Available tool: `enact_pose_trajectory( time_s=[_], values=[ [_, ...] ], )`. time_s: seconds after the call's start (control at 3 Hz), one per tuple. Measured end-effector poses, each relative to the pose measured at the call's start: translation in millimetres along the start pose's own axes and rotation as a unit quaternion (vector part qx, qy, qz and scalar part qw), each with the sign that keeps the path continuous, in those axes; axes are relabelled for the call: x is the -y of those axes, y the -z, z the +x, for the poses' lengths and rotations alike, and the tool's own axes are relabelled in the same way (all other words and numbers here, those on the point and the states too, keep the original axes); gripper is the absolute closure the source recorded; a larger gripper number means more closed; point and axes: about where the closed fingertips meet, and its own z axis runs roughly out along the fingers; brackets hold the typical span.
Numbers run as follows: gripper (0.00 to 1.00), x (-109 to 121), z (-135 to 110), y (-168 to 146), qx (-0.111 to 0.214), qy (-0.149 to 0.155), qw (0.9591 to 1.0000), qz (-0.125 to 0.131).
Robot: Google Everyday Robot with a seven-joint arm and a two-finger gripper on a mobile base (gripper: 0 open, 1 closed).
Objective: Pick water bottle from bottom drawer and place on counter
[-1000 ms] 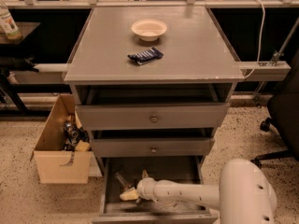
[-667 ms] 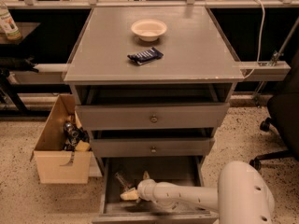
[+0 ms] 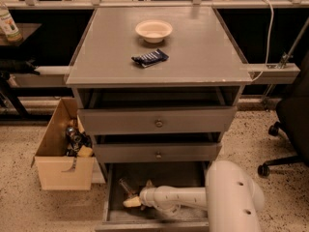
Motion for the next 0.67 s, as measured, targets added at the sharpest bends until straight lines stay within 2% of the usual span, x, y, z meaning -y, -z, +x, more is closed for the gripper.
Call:
enact_pose_trajectory(
  time_s=[0.33,0.67],
  values=[
    [0.00,-1.9,4.5,-9.8,-0.012,-0.005,0.9999,-0.005],
    [0.18,-4.2,9.7,-17.7,-0.020,-0.015,0.9996,-0.010]
  ],
)
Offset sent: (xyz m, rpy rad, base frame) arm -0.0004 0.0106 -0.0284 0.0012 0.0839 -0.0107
